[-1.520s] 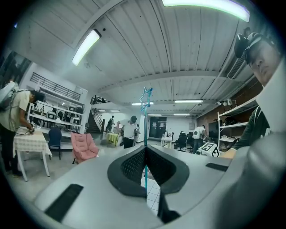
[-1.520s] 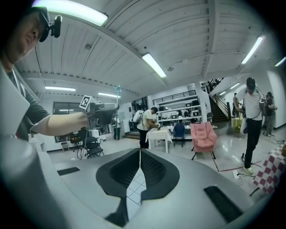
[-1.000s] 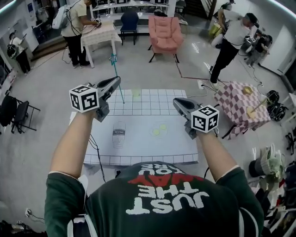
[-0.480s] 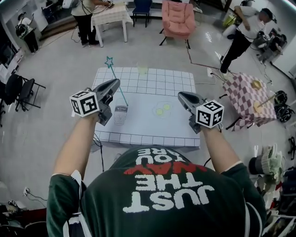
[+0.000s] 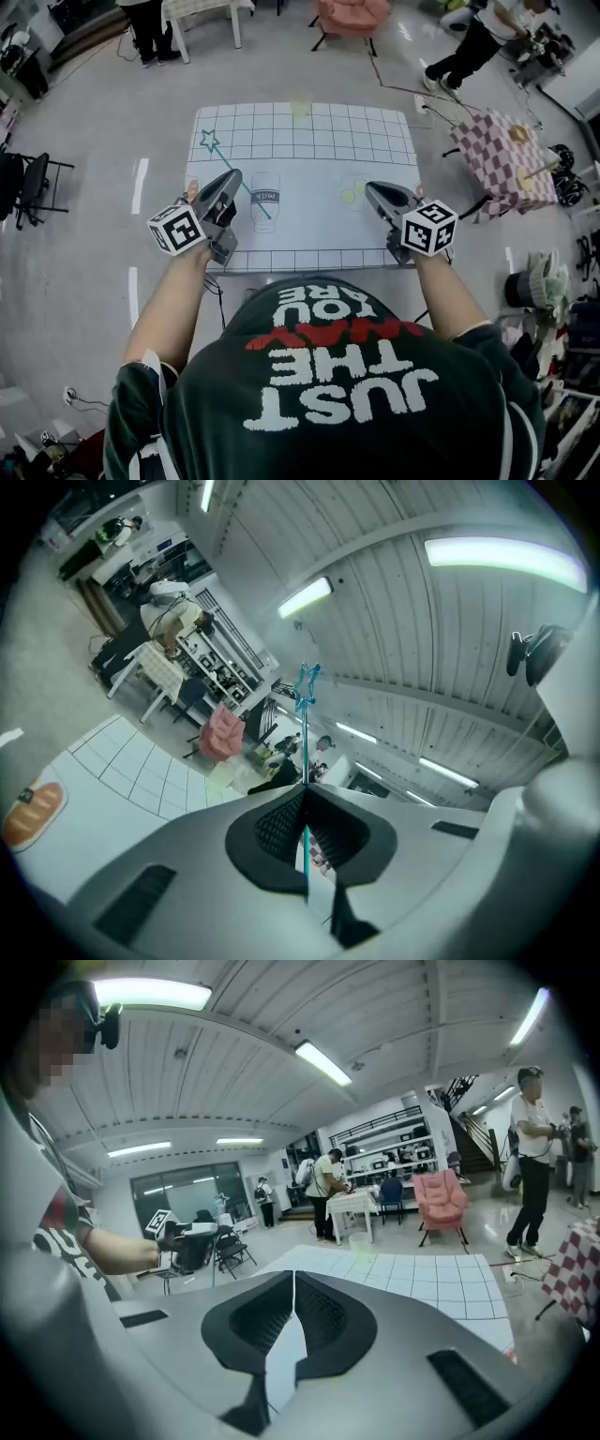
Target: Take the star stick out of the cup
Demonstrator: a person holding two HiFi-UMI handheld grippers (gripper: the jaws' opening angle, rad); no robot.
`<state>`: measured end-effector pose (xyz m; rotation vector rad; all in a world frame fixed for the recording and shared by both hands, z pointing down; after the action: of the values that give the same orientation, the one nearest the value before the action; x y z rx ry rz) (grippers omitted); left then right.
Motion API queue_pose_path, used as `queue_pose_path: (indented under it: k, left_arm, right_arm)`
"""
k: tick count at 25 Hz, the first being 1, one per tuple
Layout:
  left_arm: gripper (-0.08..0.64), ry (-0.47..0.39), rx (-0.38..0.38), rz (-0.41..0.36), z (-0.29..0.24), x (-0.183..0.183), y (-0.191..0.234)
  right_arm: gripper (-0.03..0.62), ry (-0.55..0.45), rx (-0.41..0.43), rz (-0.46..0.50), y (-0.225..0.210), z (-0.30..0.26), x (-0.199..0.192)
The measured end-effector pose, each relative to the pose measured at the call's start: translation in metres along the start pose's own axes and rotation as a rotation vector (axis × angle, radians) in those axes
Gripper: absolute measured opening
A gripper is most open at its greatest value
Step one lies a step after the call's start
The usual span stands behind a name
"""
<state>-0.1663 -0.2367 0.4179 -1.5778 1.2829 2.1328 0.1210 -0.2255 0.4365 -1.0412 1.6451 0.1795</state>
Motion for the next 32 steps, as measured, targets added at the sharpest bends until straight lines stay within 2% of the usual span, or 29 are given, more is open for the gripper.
queue_pose_path:
  k: [9,16,21,32]
  left_arm:
    - [0.008,0.06,0.025,0.165,0.022,-0.066,0.047]
    - [0.008,0.091,0.091,0.303,0.009,-0.136,0.023]
    - [0.008,0.064,0.154,0.395,0.046,-0.149,0.055]
    - [0.009,0.083,0.19,0.407,0.051,-0.166,0.069]
  right_arm:
    - [0.034,0.087,-0.031,-0.026,0.015,-0.043,-0.067]
    - [0.034,0.169,0.002,-0.1,-0.022,-0.023,-0.119]
    - [0.032,0.207,0.009,-0.112,-0.004,-0.047,-0.143]
    - [0.032,0.239,0.003,-0.124,-0.016,-0.049,-0.156]
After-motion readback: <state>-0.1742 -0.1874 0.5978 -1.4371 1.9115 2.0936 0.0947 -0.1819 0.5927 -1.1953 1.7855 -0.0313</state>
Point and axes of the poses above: the fingertips, and each gripper's own axes: z backward along the fingers, y to its left, x out of its top, the point moved 1 cm from there along z, backward along the fingers, and after that the axes turned 10 degrees about -z, right-handed, at the moved point
